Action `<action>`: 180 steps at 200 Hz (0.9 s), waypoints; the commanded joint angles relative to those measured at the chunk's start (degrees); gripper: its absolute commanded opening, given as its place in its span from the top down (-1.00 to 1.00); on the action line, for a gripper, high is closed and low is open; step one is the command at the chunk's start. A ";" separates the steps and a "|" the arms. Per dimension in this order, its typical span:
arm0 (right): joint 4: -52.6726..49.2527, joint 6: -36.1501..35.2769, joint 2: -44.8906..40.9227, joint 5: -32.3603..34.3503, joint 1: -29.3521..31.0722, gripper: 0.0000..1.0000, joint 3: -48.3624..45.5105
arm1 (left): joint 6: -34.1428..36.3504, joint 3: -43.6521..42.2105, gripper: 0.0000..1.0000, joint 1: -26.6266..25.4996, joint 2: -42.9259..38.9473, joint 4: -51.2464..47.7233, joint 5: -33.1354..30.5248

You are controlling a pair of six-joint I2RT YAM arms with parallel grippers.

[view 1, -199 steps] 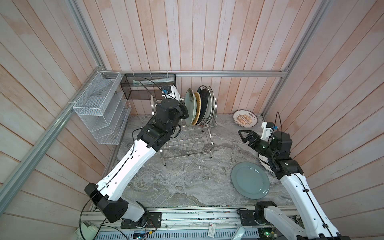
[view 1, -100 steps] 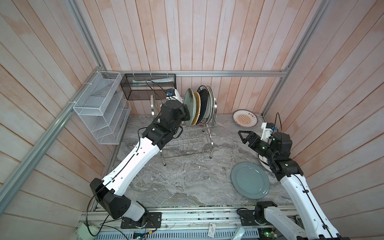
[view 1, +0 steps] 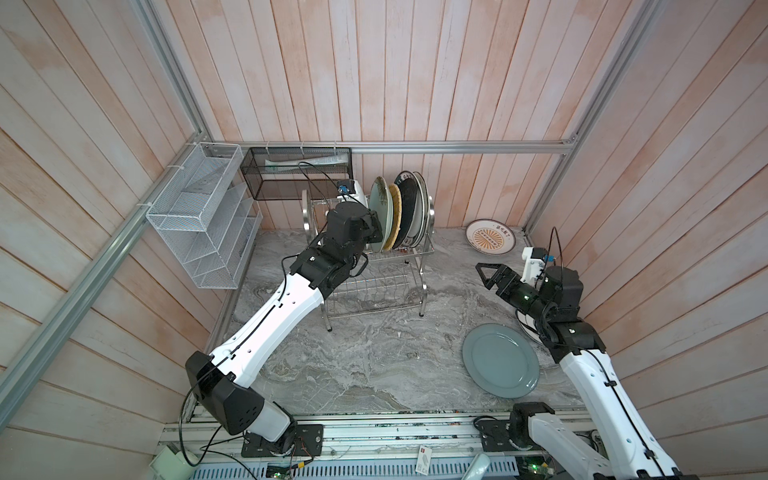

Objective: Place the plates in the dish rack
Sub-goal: 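Lower the sunburst plate into the rack's front slots with the left gripper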

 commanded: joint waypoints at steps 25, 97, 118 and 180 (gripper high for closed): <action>0.81 -0.63 -0.50 0.99 0.21 -0.96 -0.28 | 1.64 -2.25 1.00 -0.44 -0.46 -1.27 0.77; 0.67 -0.85 -0.20 1.21 0.19 -0.96 -0.02 | 2.28 -1.80 1.00 -4.19 -2.33 -5.09 -5.65; 0.60 -0.81 0.03 1.03 0.19 -0.95 0.03 | 1.25 -1.65 1.00 -4.61 -2.27 -6.26 -7.39; 0.03 -1.06 -0.44 1.51 0.18 -0.95 0.27 | 2.00 -3.49 0.48 -4.57 -2.32 -4.53 -6.04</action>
